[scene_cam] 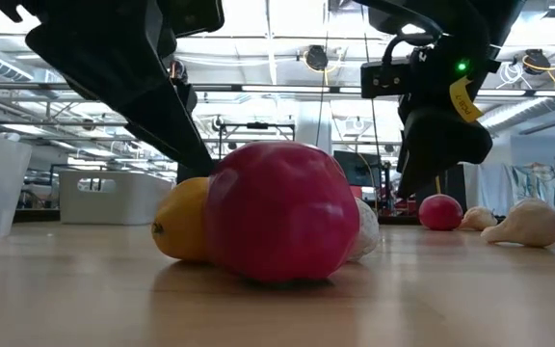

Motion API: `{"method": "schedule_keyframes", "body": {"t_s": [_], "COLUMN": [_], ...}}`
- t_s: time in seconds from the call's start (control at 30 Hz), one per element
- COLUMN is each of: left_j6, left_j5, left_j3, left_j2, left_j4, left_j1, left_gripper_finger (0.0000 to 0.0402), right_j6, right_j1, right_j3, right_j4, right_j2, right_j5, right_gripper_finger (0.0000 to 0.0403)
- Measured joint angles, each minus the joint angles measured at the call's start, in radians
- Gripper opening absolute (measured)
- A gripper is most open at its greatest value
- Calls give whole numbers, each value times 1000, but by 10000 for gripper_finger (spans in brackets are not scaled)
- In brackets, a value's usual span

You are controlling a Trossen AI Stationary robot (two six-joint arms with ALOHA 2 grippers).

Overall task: Sort produce into baskets
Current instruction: Put the lemon into the white bin

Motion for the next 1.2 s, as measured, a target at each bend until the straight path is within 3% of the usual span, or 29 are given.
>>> {"method": "schedule_keyframes", "body": {"t_s": [0.17,0.53,0.77,1.1,1.2], "left_j6": [4,-23,-73,-40,-7], "left_j5": [4,0,-95,-95,-39], "left_j3": [0,0,0,0,0], "left_j2": [14,92,92,93,93], "left_j4": [6,56,-39,-84,-43], "left_j1": [-1,1,21,64,75], "left_gripper_finger": [326,327,327,327,327], "right_j6": [0,0,0,-1,-1], "right_j1": [0,0,0,0,0], "right_j3": [0,0,0,0,0], "right_j4": [4,19,19,24,24], "right_j2": [0,0,0,0,0], "right_j5": [0,0,0,0,0], "right_gripper_finger": [290,290,290,290,290]}}
